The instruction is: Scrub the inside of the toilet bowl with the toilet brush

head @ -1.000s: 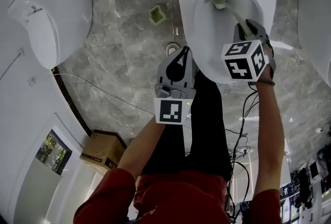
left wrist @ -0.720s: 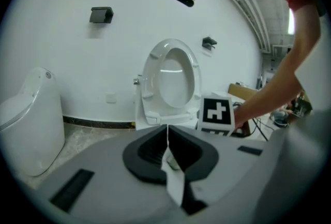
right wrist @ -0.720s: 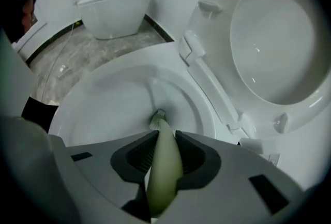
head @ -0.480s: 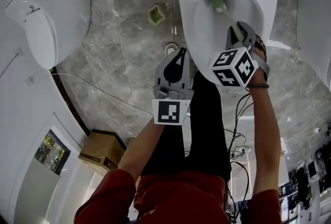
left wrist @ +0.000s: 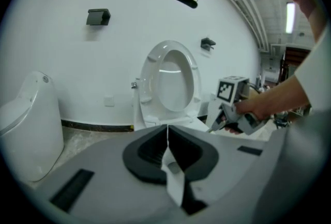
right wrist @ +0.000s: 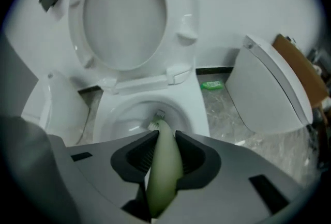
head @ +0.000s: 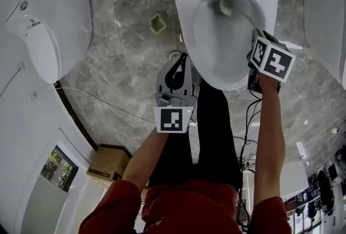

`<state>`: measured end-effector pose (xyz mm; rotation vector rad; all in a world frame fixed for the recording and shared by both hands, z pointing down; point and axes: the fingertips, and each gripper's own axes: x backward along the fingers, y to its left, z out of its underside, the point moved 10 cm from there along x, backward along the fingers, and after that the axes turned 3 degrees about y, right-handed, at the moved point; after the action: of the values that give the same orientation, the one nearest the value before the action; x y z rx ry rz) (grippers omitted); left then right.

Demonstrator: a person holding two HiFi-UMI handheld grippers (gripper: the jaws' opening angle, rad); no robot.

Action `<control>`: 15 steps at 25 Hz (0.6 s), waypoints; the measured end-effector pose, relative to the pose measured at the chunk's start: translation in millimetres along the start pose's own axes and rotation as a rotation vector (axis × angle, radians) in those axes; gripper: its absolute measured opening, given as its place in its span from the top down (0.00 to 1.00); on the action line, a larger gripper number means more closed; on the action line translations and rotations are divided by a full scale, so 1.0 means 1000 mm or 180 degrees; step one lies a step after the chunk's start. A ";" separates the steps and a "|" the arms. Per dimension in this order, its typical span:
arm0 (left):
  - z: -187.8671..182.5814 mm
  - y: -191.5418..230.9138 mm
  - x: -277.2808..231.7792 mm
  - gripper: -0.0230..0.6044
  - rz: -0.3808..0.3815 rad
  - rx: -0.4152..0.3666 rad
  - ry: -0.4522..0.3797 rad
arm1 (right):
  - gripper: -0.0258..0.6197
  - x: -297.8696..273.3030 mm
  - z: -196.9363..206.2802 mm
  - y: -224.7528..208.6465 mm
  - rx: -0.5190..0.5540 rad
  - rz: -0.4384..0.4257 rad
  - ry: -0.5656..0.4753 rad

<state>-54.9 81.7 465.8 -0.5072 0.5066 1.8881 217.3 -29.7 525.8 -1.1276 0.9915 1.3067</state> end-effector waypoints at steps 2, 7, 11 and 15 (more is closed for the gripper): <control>-0.003 -0.004 -0.002 0.97 0.0030 -0.0049 -0.0052 | 0.81 0.015 0.004 -0.021 -0.0434 -0.0067 -0.0058; -0.011 -0.017 -0.006 0.97 0.0098 -0.0116 -0.0049 | 0.81 -0.041 0.006 -0.018 -0.0759 -0.0147 0.0264; -0.021 -0.022 -0.004 0.97 0.0126 -0.0134 -0.0086 | 0.81 -0.027 0.014 -0.029 -0.0819 -0.0182 0.0180; -0.030 -0.027 0.004 0.97 0.0093 -0.0130 -0.0127 | 0.81 0.032 0.020 -0.067 -0.1137 -0.0189 -0.0130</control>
<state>-27.3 77.1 436.2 -0.4904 0.4523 1.9361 284.6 -0.1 502.2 -1.3818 0.7040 1.4896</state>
